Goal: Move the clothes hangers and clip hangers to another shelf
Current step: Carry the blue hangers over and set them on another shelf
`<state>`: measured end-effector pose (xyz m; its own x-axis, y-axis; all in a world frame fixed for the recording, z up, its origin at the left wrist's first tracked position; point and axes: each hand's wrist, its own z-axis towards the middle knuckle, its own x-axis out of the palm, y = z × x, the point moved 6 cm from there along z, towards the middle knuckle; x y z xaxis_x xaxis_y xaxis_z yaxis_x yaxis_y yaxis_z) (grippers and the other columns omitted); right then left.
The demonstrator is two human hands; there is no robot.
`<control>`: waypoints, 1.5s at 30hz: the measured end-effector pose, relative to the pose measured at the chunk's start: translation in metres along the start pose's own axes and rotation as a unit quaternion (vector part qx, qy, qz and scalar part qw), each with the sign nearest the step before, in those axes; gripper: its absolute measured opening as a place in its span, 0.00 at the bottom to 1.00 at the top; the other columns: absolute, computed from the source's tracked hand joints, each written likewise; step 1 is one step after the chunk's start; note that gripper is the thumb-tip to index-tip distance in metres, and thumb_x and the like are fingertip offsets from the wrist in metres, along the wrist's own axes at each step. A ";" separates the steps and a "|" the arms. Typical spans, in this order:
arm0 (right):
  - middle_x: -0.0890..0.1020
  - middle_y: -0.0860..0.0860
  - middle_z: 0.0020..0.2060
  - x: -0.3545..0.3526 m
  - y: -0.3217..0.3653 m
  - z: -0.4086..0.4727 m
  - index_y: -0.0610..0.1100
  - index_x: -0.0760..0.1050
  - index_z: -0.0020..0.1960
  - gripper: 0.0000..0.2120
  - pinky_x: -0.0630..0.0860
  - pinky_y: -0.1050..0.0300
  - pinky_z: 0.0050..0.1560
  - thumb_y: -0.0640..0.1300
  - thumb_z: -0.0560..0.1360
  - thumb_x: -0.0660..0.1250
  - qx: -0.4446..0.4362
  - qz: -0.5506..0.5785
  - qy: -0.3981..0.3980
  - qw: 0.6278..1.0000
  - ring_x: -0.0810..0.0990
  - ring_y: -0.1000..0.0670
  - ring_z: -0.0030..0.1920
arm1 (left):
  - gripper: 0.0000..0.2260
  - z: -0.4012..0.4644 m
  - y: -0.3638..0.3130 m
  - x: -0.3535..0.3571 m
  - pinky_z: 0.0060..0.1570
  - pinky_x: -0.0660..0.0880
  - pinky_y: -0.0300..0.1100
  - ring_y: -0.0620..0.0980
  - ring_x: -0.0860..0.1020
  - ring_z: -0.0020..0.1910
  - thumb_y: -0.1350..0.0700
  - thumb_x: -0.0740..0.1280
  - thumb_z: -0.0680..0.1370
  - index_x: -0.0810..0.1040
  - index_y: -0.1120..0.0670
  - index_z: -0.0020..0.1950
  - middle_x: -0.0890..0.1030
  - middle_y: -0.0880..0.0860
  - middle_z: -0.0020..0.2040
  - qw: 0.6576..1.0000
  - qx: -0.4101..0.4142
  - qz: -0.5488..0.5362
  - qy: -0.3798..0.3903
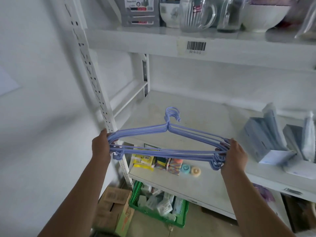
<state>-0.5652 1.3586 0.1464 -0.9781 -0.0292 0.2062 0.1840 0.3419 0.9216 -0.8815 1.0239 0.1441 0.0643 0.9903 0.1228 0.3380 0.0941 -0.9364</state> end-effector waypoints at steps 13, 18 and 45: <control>0.84 0.42 0.44 0.089 -0.021 0.123 0.45 0.82 0.46 0.14 0.73 0.55 0.41 0.52 0.79 0.62 0.024 -0.034 0.074 0.996 0.80 0.44 0.36 | 0.15 0.065 0.024 0.060 0.37 0.71 0.44 0.54 0.74 0.32 0.51 0.59 0.80 0.81 0.57 0.42 0.80 0.57 0.36 0.996 -0.005 0.012 -0.085; 0.84 0.44 0.43 0.122 -0.026 0.150 0.41 0.82 0.51 0.16 0.77 0.47 0.50 0.50 0.81 0.61 0.040 -0.045 0.089 0.994 0.83 0.42 0.43 | 0.17 0.081 0.024 0.070 0.40 0.72 0.45 0.53 0.75 0.32 0.50 0.59 0.81 0.81 0.57 0.42 0.81 0.53 0.32 0.992 -0.006 0.017 -0.123; 0.77 0.41 0.37 0.225 -0.071 0.226 0.36 0.78 0.51 0.21 0.70 0.55 0.34 0.55 0.81 0.62 0.059 -0.238 0.102 0.964 0.75 0.43 0.34 | 0.12 0.168 0.066 0.076 0.47 0.76 0.50 0.56 0.79 0.42 0.51 0.59 0.83 0.76 0.58 0.57 0.80 0.58 0.44 0.987 -0.140 0.012 -0.081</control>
<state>-0.8207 1.5403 0.0529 -0.9069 -0.3899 -0.1599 -0.3060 0.3485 0.8860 -1.0120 1.1226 0.0361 -0.0674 0.9974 0.0266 0.5856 0.0611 -0.8083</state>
